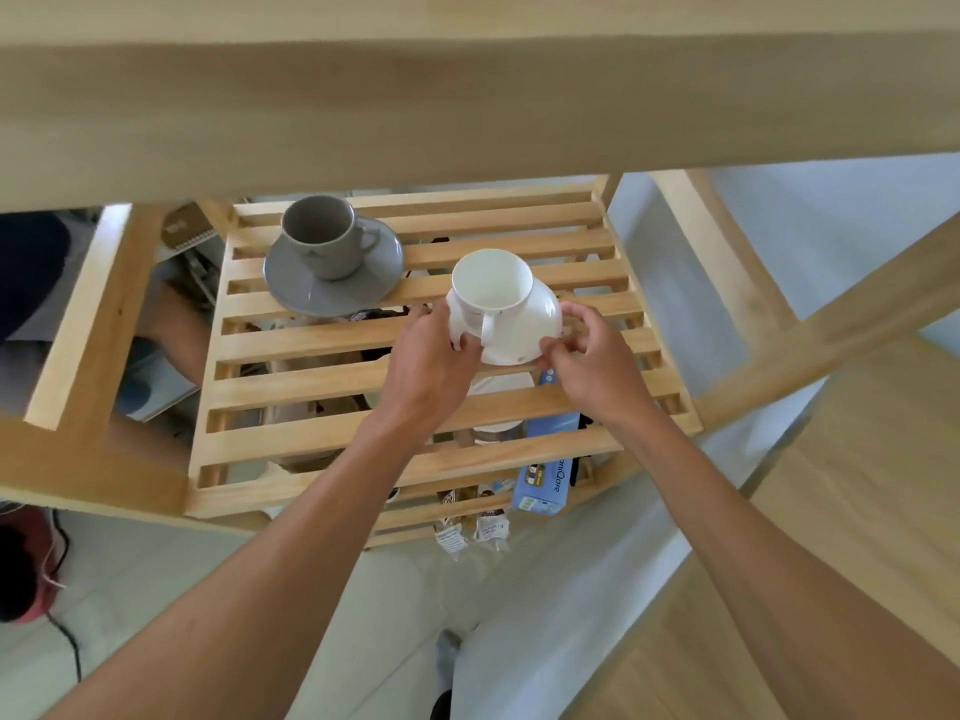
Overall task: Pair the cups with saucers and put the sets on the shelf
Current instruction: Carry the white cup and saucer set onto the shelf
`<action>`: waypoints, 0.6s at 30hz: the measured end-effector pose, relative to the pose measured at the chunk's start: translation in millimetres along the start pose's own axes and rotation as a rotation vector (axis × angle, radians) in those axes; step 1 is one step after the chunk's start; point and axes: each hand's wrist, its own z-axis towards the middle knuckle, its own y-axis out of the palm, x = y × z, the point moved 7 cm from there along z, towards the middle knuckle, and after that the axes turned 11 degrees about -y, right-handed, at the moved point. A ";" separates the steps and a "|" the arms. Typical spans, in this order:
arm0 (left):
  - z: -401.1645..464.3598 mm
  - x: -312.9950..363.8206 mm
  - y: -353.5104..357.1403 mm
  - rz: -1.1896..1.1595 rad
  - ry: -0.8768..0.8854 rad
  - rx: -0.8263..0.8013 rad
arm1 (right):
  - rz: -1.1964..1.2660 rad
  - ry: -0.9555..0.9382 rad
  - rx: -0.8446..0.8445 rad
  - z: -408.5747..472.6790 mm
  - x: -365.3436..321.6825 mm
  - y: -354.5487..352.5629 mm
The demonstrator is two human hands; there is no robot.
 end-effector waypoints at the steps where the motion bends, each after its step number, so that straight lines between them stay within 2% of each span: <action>1: 3.9 1.7 0.9 0.006 0.007 0.003 | -0.007 -0.003 0.000 4.6 1.1 0.5; 8: 32.9 8.9 6.8 0.136 0.052 0.005 | -0.110 -0.059 0.002 39.3 0.1 -2.7; 18: 73.0 22.1 10.3 0.176 0.066 0.027 | -0.170 -0.061 -0.030 82.6 -10.4 -8.0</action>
